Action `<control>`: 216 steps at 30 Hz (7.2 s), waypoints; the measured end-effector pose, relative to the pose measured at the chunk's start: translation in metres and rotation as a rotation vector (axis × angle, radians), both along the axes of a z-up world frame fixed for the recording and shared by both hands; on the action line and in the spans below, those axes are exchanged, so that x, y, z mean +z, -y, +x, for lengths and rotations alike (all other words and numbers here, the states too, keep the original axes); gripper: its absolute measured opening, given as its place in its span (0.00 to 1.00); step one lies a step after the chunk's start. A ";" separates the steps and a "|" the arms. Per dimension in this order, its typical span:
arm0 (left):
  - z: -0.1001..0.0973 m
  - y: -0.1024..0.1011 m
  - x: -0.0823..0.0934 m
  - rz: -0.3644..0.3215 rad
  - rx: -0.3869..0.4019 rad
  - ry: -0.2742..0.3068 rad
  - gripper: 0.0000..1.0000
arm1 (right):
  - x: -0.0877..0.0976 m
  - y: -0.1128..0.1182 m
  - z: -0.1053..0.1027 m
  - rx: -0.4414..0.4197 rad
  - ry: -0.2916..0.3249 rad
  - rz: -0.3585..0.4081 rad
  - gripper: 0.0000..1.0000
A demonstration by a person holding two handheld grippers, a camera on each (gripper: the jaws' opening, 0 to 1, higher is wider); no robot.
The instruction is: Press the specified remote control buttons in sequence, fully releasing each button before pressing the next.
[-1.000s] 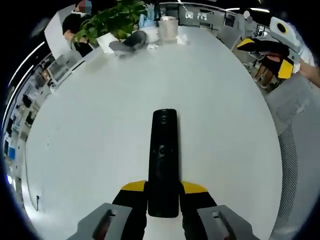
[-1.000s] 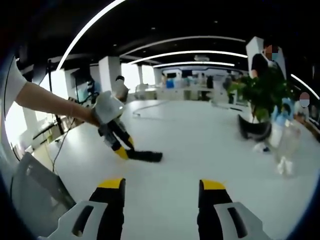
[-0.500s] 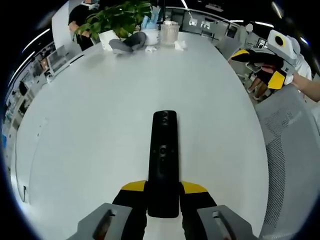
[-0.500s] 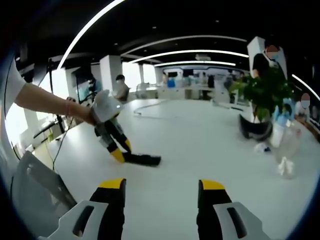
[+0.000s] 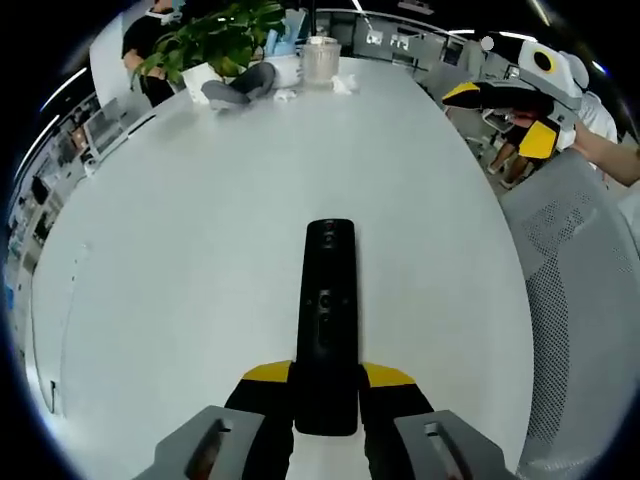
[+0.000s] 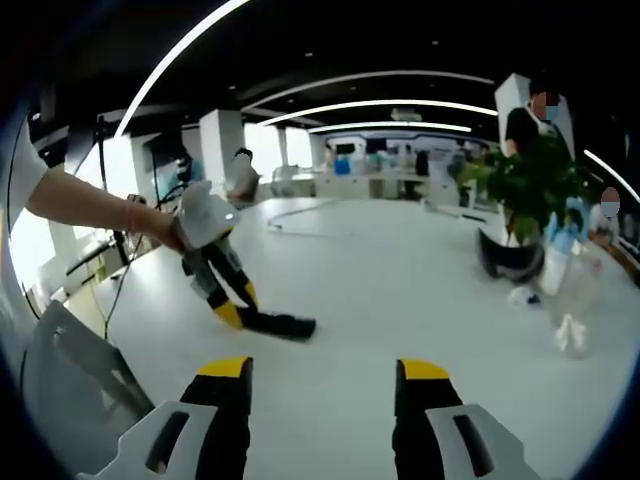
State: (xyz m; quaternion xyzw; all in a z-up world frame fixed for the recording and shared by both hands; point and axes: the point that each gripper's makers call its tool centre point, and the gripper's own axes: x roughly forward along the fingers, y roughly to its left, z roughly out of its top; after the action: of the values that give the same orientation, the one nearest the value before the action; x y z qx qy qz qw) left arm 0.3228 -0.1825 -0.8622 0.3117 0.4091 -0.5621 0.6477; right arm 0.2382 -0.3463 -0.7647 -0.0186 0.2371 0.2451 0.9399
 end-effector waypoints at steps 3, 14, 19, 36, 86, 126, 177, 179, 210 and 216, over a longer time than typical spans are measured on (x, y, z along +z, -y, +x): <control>-0.004 0.000 0.000 -0.001 -0.007 -0.005 0.24 | -0.001 0.000 0.000 0.004 -0.003 -0.002 0.55; -0.015 -0.001 0.000 -0.003 -0.024 -0.010 0.24 | -0.002 -0.001 -0.001 0.008 -0.009 -0.008 0.55; -0.020 -0.001 0.000 -0.002 -0.029 -0.015 0.24 | -0.002 -0.001 -0.001 0.008 -0.009 -0.007 0.55; -0.037 -0.001 0.000 -0.009 -0.038 -0.015 0.24 | -0.003 -0.003 -0.002 0.018 -0.015 -0.012 0.54; -0.079 -0.001 0.001 -0.053 -0.035 -0.037 0.24 | -0.006 -0.005 -0.004 0.035 -0.033 -0.015 0.51; -0.100 0.000 0.002 -0.089 -0.019 -0.058 0.24 | -0.009 -0.009 -0.007 0.057 -0.050 -0.016 0.48; -0.143 0.007 0.001 -0.106 -0.056 -0.010 0.24 | -0.013 -0.011 -0.009 0.077 -0.060 -0.039 0.47; -0.143 0.007 0.001 -0.106 -0.057 -0.009 0.24 | -0.013 -0.011 -0.009 0.077 -0.060 -0.040 0.47; -0.157 0.006 0.001 -0.096 -0.069 0.002 0.24 | -0.015 -0.014 -0.010 0.098 -0.072 -0.050 0.47; -0.158 0.006 0.001 -0.088 -0.078 0.004 0.24 | -0.016 -0.014 -0.011 0.100 -0.073 -0.051 0.46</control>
State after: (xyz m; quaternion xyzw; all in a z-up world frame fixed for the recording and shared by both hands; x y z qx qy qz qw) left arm 0.1646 -0.1887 -0.8613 0.2997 0.3701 -0.6039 0.6392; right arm 0.2275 -0.3322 -0.7803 -0.0456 0.2759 0.2862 0.9165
